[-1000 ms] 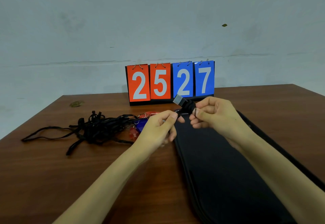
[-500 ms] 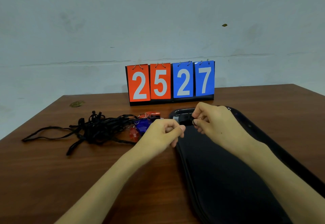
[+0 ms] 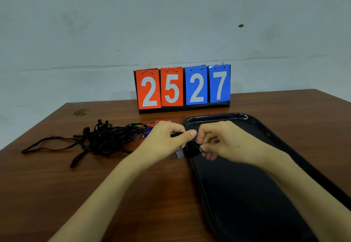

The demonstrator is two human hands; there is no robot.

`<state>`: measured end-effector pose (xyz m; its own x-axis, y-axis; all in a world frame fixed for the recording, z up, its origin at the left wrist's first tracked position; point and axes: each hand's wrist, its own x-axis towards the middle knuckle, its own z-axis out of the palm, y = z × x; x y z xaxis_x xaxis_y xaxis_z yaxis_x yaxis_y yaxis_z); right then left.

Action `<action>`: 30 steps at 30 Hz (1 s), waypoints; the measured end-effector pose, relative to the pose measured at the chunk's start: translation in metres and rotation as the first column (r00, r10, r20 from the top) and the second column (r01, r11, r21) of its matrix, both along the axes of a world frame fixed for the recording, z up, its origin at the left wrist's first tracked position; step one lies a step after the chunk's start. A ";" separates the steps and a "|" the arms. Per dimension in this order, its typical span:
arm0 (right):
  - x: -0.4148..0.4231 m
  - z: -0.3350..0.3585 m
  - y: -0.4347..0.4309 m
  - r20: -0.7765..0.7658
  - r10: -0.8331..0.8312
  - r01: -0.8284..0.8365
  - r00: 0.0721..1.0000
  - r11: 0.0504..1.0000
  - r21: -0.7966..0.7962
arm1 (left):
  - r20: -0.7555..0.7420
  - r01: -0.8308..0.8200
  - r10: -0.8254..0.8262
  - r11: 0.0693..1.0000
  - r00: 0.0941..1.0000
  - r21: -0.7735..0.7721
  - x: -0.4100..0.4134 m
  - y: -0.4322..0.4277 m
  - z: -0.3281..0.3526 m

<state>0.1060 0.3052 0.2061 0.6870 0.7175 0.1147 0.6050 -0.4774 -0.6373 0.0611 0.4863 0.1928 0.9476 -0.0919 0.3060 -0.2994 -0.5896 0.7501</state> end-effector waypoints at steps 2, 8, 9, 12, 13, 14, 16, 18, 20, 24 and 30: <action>-0.002 0.001 0.000 -0.077 0.045 -0.042 0.996 0.998 0.039 | -0.006 0.003 -0.003 1.000 1.000 -0.011 -0.001 0.001 0.002; -0.003 0.008 -0.001 -0.246 0.168 -0.129 0.955 0.978 0.166 | -0.154 0.011 -0.025 0.995 0.988 -0.096 0.000 0.005 0.006; -0.004 0.009 -0.001 -0.274 0.186 -0.136 0.944 0.972 0.190 | -0.183 0.017 -0.038 0.993 0.982 -0.119 -0.001 0.006 0.007; -0.005 0.012 -0.001 -0.340 0.216 -0.124 0.915 0.954 0.272 | -0.276 0.068 -0.162 0.944 0.947 -0.322 -0.004 0.005 0.006; -0.005 0.013 -0.002 -0.357 0.215 -0.109 0.909 0.950 0.294 | -0.285 0.085 -0.214 0.911 0.934 -0.404 -0.005 0.003 0.006; -0.005 0.014 -0.002 -0.375 0.210 -0.090 0.903 0.946 0.313 | -0.284 0.095 -0.253 0.876 0.925 -0.472 -0.006 0.000 0.004; -0.005 0.014 -0.002 -0.433 0.184 -0.029 0.883 0.939 0.342 | -0.280 0.067 -0.269 0.820 0.922 -0.568 -0.005 -0.006 0.000; -0.004 0.012 -0.001 -0.541 0.158 0.063 0.826 0.928 0.367 | -0.304 -0.020 -0.218 0.782 0.927 -0.623 -0.002 -0.011 -0.005; -0.003 0.011 0.000 -0.655 0.148 0.161 0.741 0.908 0.387 | -0.315 -0.074 -0.183 0.752 0.931 -0.655 0.000 -0.013 -0.009; 0.001 0.008 0.000 -0.723 0.105 0.292 0.682 0.868 0.401 | -0.287 -0.116 -0.151 0.669 0.946 -0.734 0.001 -0.014 -0.014; 0.001 0.008 0.001 -0.719 0.071 0.381 0.692 0.810 0.447 | -0.151 -0.099 -0.042 0.582 0.988 -0.807 -0.001 -0.019 -0.012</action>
<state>0.1074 0.3065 0.2137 0.8187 0.5631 -0.1124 -0.1547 0.0277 -0.9876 0.0604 0.4669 0.1810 0.9823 0.1549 0.1056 -0.1459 0.2782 0.9494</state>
